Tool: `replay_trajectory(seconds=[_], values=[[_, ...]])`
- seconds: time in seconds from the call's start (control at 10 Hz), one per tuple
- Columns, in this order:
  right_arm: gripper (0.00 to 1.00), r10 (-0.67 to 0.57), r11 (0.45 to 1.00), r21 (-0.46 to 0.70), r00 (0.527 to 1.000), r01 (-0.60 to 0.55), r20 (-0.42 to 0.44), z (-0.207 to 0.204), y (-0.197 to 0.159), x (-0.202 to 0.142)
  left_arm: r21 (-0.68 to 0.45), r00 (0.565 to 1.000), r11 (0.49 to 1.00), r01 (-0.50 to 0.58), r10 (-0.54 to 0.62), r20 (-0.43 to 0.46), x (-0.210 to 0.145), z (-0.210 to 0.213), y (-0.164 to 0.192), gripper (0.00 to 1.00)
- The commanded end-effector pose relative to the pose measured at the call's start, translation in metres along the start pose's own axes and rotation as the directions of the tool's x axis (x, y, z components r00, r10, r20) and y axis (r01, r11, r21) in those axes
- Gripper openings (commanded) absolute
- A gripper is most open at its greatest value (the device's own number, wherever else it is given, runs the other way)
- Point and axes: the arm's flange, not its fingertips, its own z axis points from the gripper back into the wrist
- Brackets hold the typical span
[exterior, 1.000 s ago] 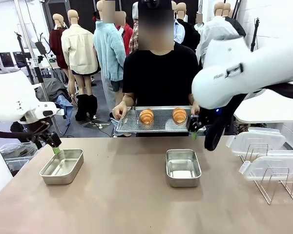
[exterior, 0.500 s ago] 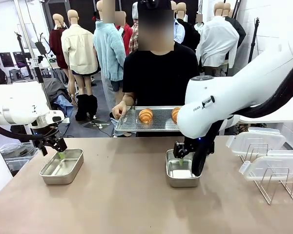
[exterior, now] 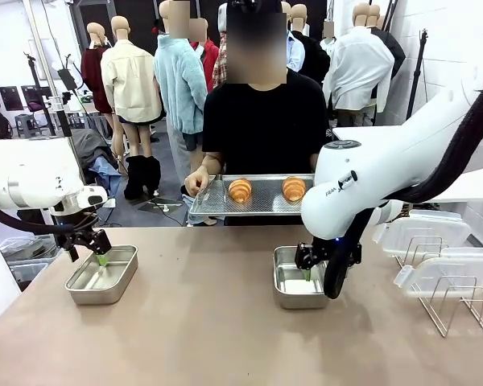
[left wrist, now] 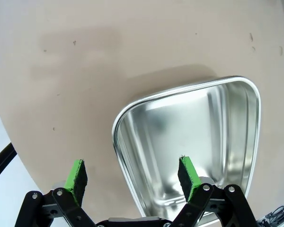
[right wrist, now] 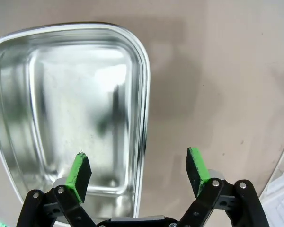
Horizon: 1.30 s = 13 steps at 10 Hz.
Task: Place the bread in airtight containers.
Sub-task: Lift both Airtight Container.
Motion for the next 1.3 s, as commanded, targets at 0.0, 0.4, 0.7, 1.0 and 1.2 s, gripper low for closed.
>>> replay_trajectory(seconds=[0.0, 0.4, 0.7, 1.0, 1.2], values=[[1.0, -0.012, 1.0, 0.004, 0.999, 0.012, 0.031, -0.0023, 0.0066, -0.0018, -0.015, 0.999, 1.0, -0.024, 0.024, -0.025, 0.0036, -0.0012, 0.0032, 1.0], [0.22, -0.021, 1.0, 0.0, 0.999, 0.021, 0.03, -0.0024, 0.0072, -0.0012, -0.025, 0.998, 0.999, -0.024, 0.022, -0.061, 0.0027, -0.0059, 0.0055, 0.2], [0.0, -0.02, 1.0, -0.002, 1.0, 0.02, 0.023, -0.0038, 0.0083, 0.0014, -0.025, 0.997, 0.999, -0.034, 0.032, -0.076, 0.0023, -0.0082, 0.0074, 0.0], [0.0, -0.016, 1.0, -0.003, 1.0, 0.016, 0.022, -0.0031, 0.009, 0.0025, -0.027, 0.997, 0.999, -0.031, 0.029, -0.072, 0.0009, -0.0037, 0.0056, 0.0], [0.0, -0.02, 1.0, -0.008, 1.0, 0.02, 0.009, -0.0037, 0.0093, 0.0049, -0.039, 0.997, 0.999, -0.028, 0.025, -0.076, -0.0005, -0.0021, 0.0045, 0.0]])
